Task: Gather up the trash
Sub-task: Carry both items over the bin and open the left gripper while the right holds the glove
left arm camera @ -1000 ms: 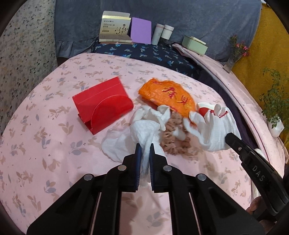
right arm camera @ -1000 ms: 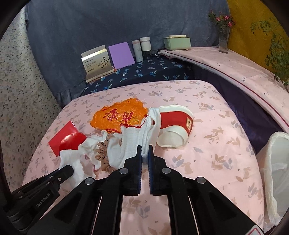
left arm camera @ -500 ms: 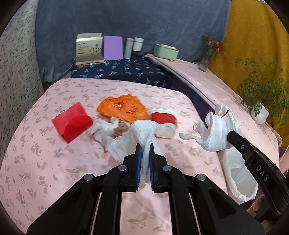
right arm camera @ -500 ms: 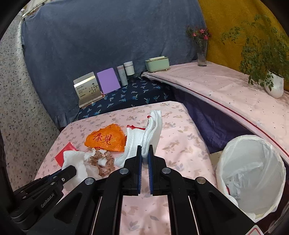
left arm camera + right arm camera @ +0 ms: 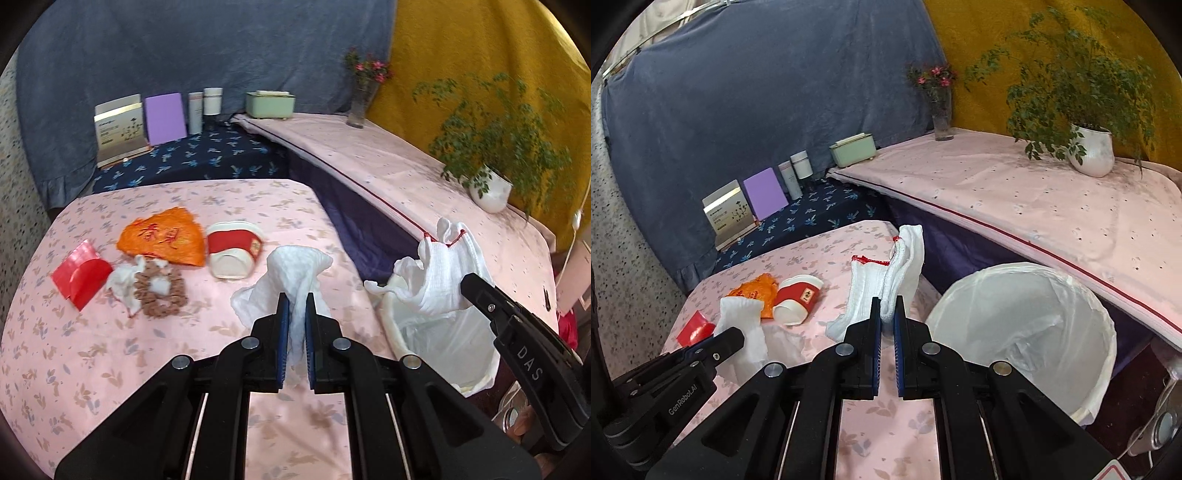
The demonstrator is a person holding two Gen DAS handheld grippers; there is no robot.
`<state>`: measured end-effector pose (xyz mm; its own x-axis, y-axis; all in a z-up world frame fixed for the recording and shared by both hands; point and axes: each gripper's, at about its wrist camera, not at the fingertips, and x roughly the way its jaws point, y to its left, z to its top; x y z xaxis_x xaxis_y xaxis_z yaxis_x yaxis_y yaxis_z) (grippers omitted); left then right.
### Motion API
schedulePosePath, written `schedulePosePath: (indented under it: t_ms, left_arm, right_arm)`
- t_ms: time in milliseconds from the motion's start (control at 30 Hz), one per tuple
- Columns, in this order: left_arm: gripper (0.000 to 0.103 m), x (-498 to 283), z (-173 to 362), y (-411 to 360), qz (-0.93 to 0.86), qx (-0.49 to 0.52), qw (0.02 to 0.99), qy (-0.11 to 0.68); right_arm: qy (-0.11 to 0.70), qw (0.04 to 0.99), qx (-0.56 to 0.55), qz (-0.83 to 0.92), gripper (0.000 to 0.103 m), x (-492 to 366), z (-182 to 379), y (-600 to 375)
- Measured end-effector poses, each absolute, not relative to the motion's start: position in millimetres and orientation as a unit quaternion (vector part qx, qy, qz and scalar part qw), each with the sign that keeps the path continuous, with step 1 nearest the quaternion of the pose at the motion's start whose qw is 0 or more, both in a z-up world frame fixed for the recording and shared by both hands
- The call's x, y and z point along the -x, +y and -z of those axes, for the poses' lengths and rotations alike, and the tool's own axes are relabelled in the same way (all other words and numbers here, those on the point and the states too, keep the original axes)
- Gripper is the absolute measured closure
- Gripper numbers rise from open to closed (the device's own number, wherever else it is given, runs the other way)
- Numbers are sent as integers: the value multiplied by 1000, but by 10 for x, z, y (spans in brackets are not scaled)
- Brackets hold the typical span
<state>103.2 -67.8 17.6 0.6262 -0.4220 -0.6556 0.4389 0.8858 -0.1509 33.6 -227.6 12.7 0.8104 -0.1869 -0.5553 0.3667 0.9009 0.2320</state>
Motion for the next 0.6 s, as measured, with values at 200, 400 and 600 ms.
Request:
schedulePosePath:
  t_ms: [200, 400, 600]
  left_arm:
    - [95, -879, -159, -1063, 264, -39, 895, 358]
    - [95, -758, -108, -1398, 288, -61, 885, 359]
    - [95, -685, -55, -1734, 309, -83, 876, 361]
  right_arm:
    - [266, 929, -187, 176, 97, -72, -43, -2632]
    - [263, 921, -204, 200, 97, 125, 36, -2931]
    - [261, 915, -217, 218, 97, 294, 130, -3180]
